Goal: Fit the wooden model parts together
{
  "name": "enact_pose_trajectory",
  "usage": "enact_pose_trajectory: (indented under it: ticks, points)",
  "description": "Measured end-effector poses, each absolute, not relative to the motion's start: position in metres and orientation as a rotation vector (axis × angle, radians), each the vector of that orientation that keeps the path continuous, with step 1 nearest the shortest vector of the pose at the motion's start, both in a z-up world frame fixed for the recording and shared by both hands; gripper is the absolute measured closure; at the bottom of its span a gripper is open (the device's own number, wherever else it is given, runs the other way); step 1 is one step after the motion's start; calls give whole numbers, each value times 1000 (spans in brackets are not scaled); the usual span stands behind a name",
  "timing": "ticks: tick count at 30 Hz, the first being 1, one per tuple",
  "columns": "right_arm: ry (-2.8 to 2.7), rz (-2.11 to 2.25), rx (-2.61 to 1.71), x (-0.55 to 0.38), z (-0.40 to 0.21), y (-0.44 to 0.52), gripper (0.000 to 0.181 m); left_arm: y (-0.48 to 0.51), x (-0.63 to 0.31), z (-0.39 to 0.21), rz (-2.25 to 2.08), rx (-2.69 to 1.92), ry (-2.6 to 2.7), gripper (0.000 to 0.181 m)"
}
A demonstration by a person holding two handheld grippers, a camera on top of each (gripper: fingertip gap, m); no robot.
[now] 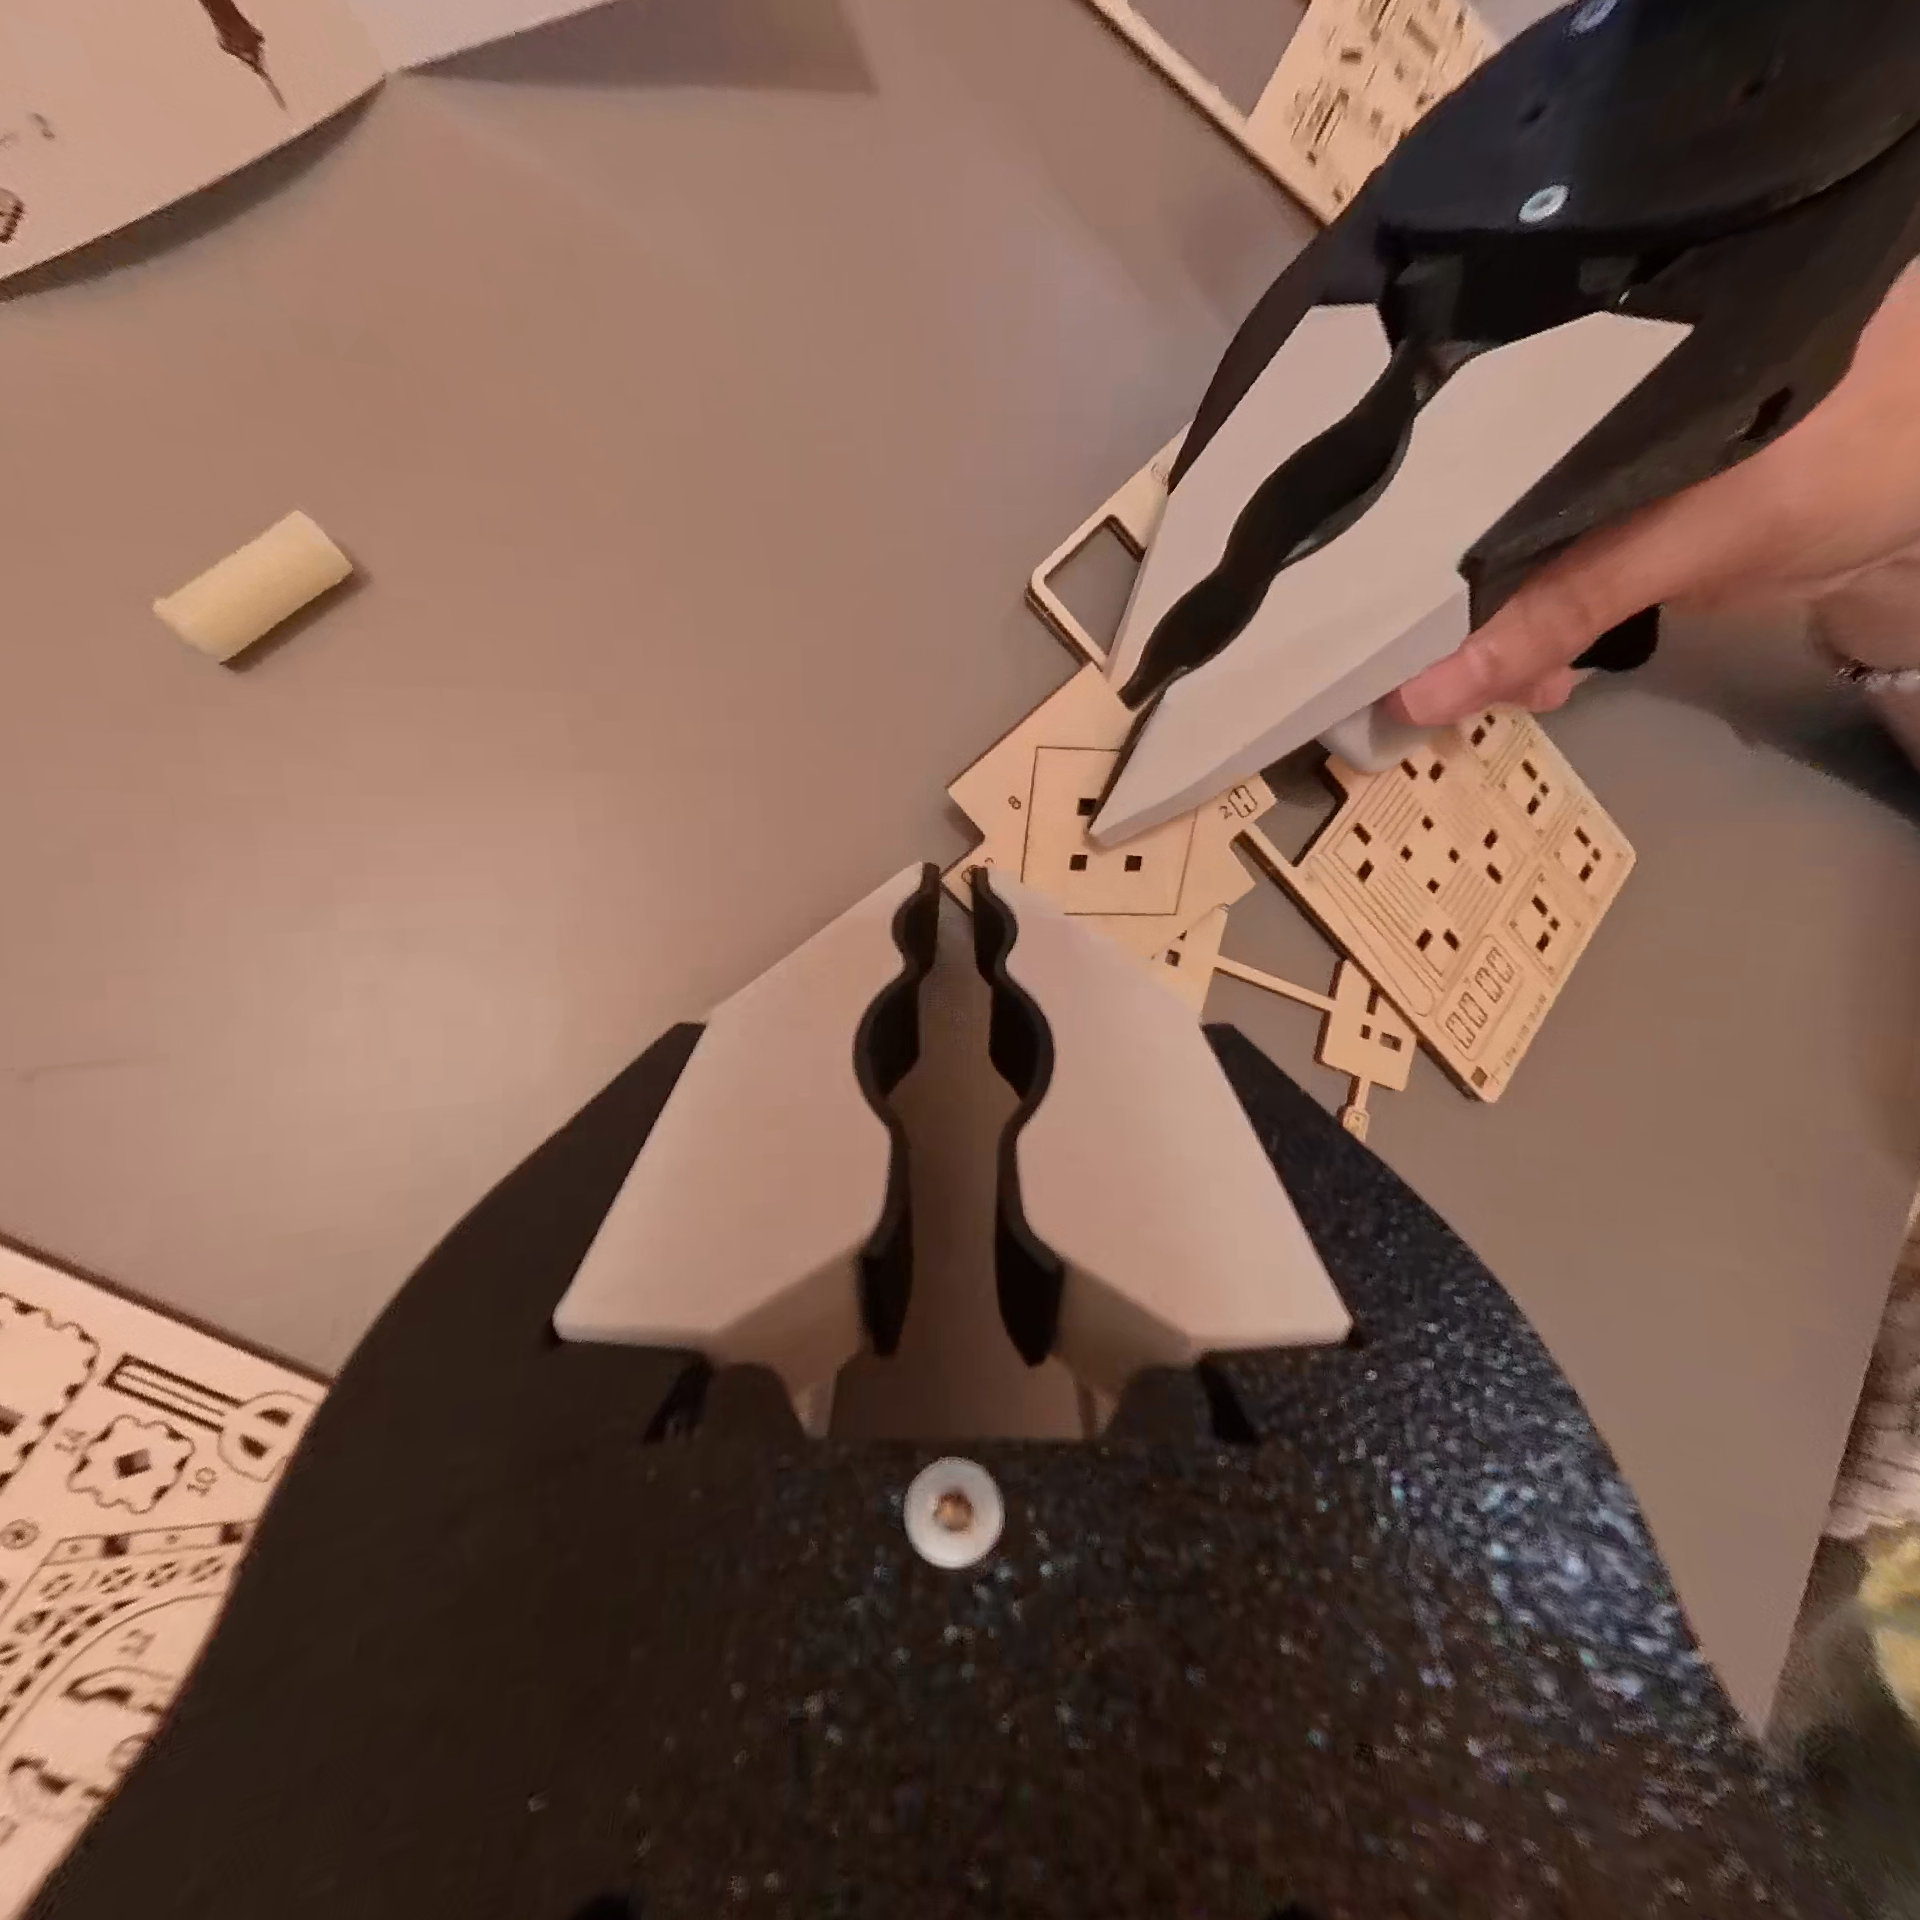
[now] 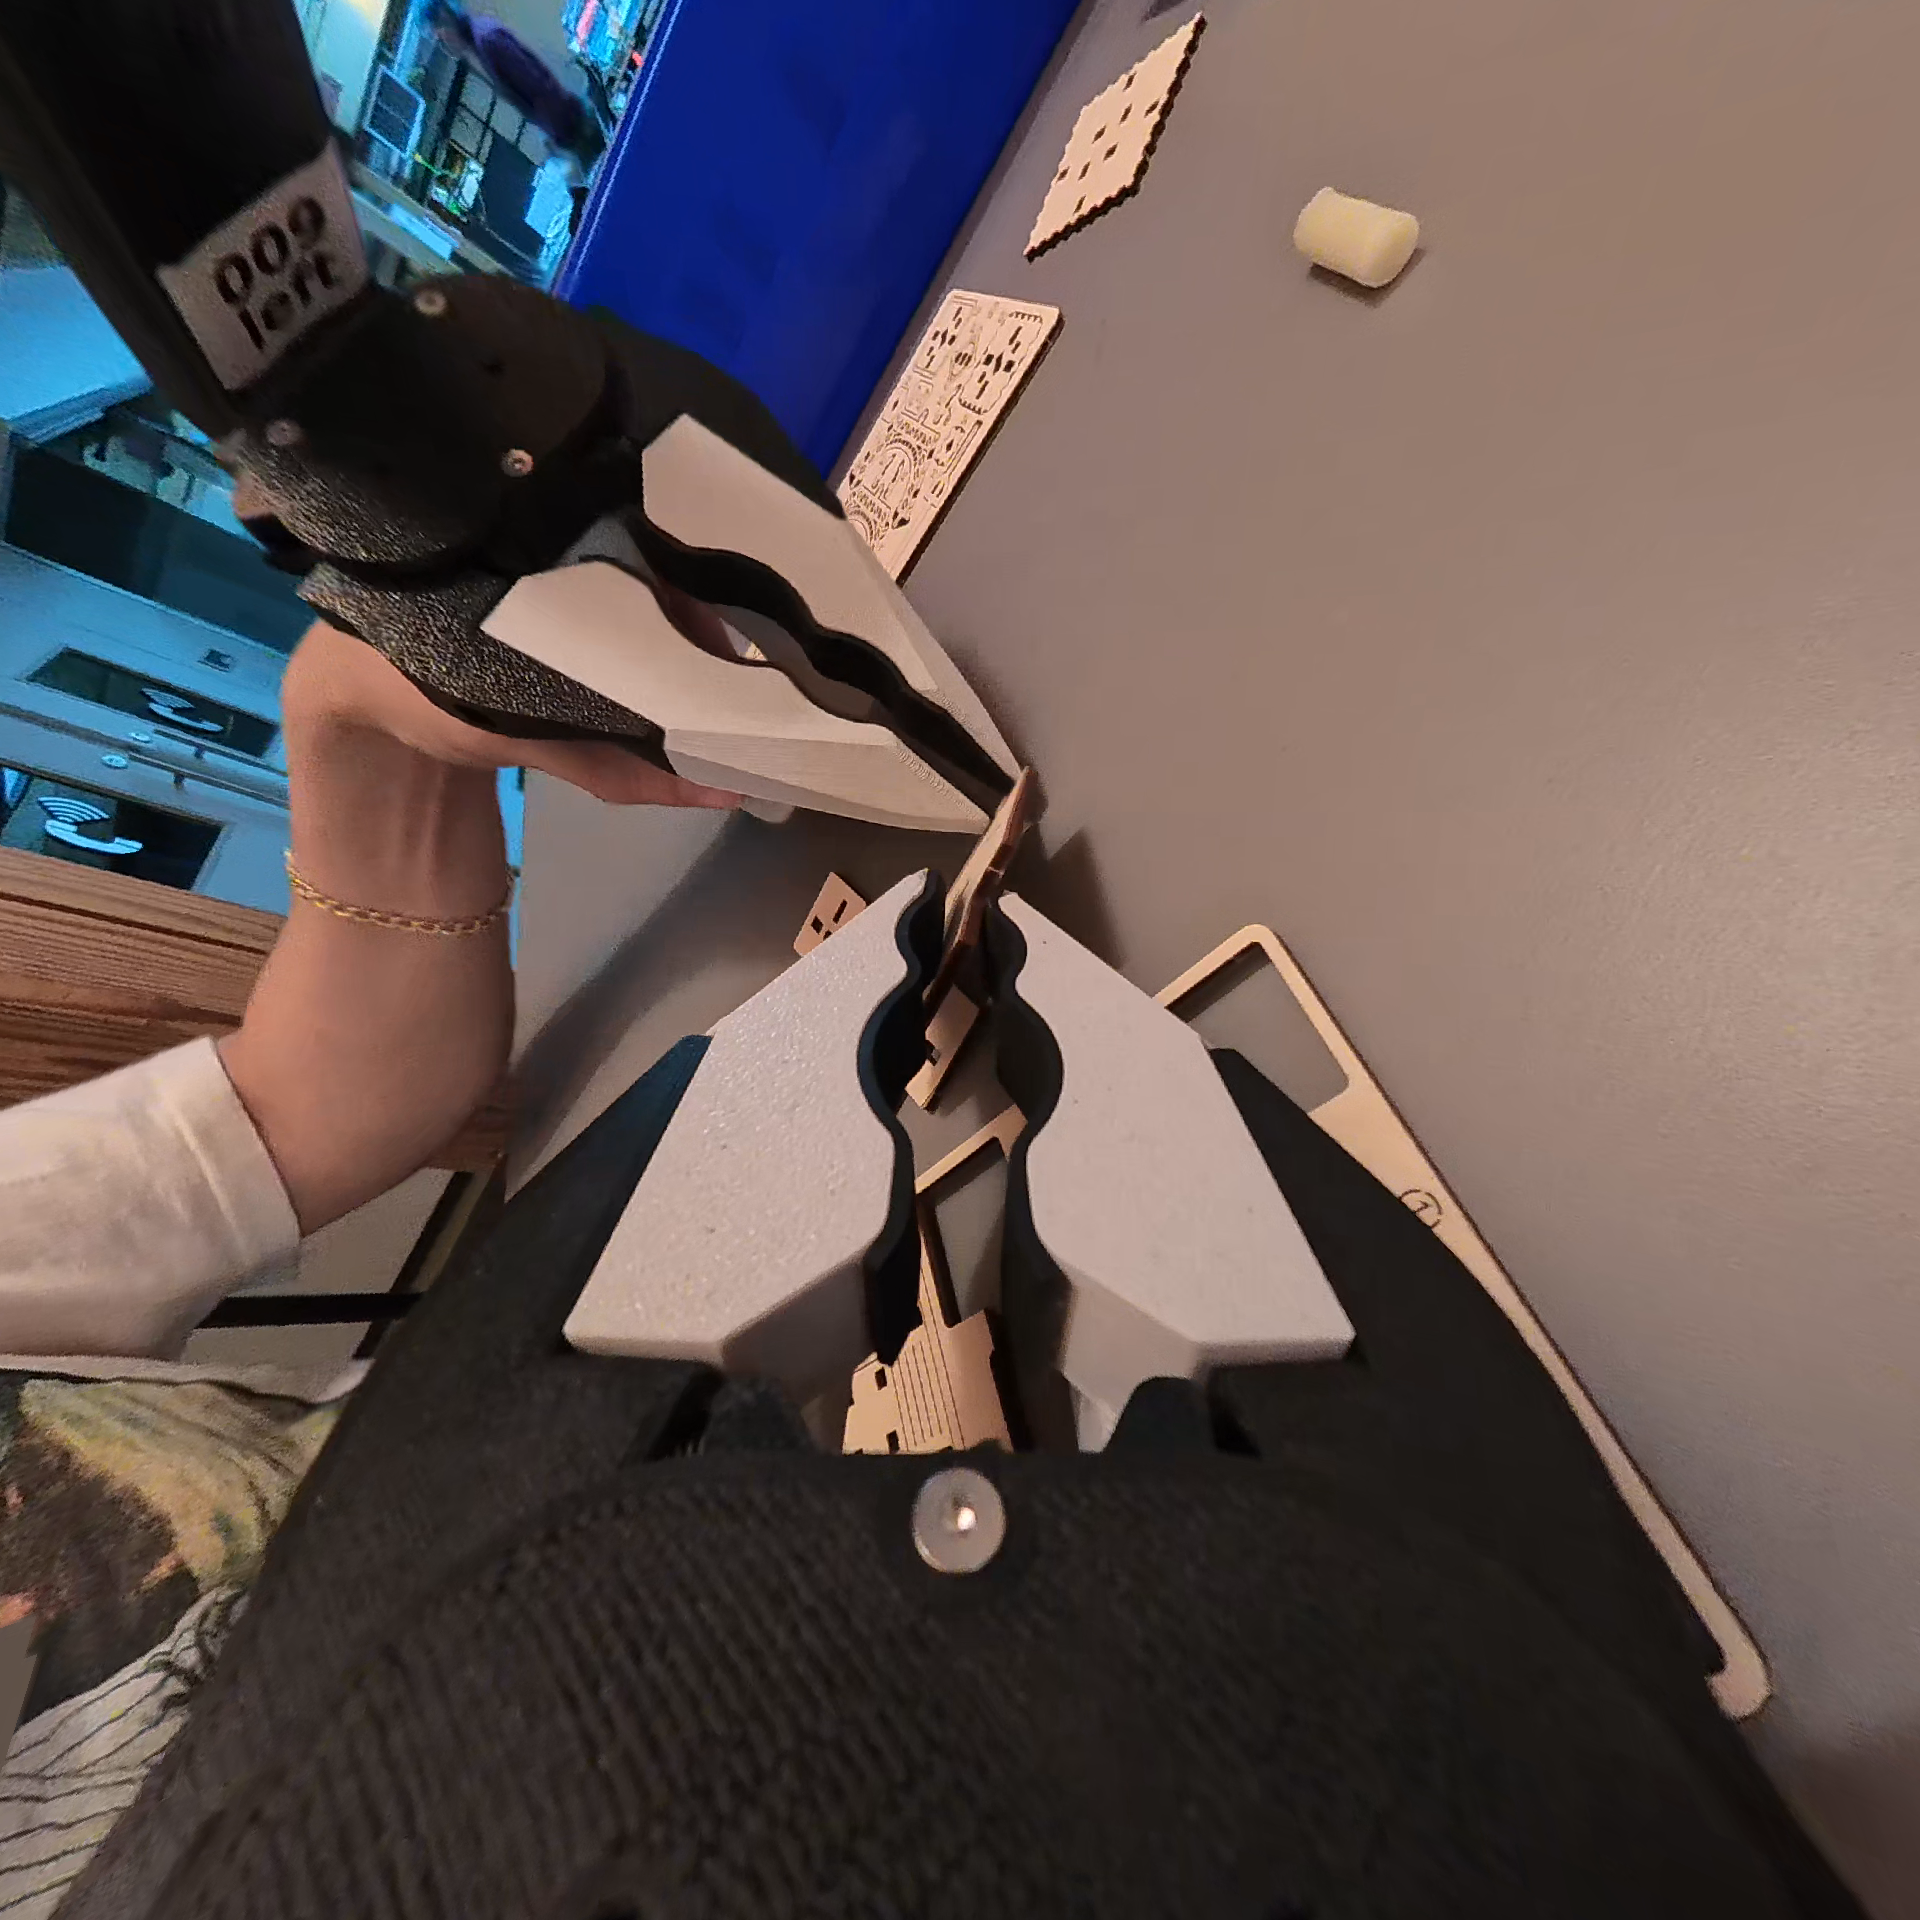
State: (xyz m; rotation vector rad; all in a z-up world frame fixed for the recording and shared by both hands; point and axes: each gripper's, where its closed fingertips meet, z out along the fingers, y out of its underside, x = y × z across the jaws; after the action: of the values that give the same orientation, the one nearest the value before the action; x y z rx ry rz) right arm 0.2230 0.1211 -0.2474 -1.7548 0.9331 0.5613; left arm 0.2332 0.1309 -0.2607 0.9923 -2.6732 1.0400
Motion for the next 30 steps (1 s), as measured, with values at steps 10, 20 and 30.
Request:
enact_pose_trajectory:
  ticks: [10, 20, 30]
  points:
    - [947, 555, -1755, 224, -248, 121, 175, 129, 233, -266, 897, 956, -2651, 177]
    - [931, 563, -1750, 223, -247, 122, 178, 140, 241, -261, 1029, 1020, -2536, 152]
    - [932, 573, -1757, 223, -248, 122, 178, 141, 241, -262, 1029, 990, -2612, 153]
